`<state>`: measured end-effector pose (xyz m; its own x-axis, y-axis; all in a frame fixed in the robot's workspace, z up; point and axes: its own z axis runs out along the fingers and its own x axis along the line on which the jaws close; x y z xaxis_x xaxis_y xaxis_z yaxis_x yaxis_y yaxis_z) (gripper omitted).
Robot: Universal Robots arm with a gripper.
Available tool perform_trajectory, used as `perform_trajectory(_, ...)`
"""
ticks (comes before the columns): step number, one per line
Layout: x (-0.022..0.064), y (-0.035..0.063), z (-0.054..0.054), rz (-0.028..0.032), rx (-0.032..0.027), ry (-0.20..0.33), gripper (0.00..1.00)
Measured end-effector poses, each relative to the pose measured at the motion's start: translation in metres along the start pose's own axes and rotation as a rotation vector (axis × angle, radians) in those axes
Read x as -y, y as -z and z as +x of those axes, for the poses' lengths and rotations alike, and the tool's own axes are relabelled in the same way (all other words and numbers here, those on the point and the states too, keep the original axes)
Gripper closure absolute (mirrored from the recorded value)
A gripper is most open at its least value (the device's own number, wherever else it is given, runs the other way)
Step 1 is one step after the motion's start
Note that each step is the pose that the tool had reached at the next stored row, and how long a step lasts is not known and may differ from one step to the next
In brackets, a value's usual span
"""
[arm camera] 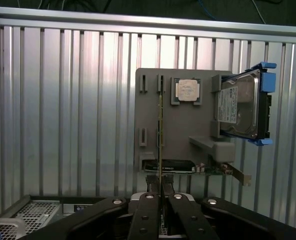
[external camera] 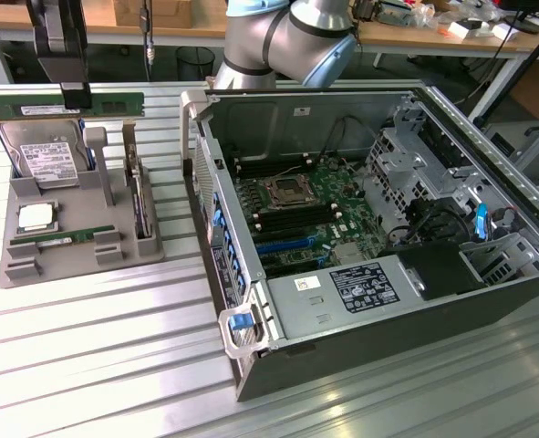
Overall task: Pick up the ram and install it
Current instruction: 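Pick up the ram and move it above insertion slot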
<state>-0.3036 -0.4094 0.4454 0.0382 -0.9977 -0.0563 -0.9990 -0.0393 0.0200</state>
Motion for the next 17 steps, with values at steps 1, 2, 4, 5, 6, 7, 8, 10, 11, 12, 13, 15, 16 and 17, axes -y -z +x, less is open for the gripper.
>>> perform_trajectory(1, 0.0002, -0.0001, 0.0, -0.0001, 0.0, 0.0, 0.87)
perform_trajectory(2, 0.0009, -0.0002, 0.0, -0.0002, 0.0, 0.0, 0.87)
perform_trajectory(4, 0.0017, -0.0004, 0.0001, -0.0004, 0.0, 0.0, 0.87)
perform_trajectory(5, 0.002, -0.0004, 0.0001, -0.0005, -0.0001, 0.0, 0.87)
perform_trajectory(6, 0.0025, -0.0006, 0.0001, -0.0005, 0.0001, 0.0, 0.87)
perform_trajectory(7, 0.0032, -0.0008, 0.0002, -0.0007, 0.0001, 0.0, 0.87)
perform_trajectory(8, 0.0035, -0.0009, 0.0002, -0.0008, 0.0001, 0.0, 0.87)
perform_trajectory(10, 0.0044, -0.0011, 0.0002, -0.0009, 0.0, 0.0, 0.87)
perform_trajectory(11, 0.0049, -0.0011, 0.0002, -0.001, 0.0, 0.0, 0.87)
perform_trajectory(12, 0.0052, -0.0013, 0.0003, -0.0011, 0.0001, 0.0, 0.87)
perform_trajectory(13, 0.0057, -0.0014, 0.0003, -0.0011, 0.0001, 0.0, 0.87)
perform_trajectory(15, 0.0066, -0.0015, 0.0003, -0.0013, 0.0, 0.0, 0.87)
perform_trajectory(16, 0.0071, -0.0016, 0.0004, -0.0014, 0.0, 0.0, 0.87)
perform_trajectory(17, 0.0074, -0.0017, 0.0004, -0.0014, 0.0, 0.0, 0.87)
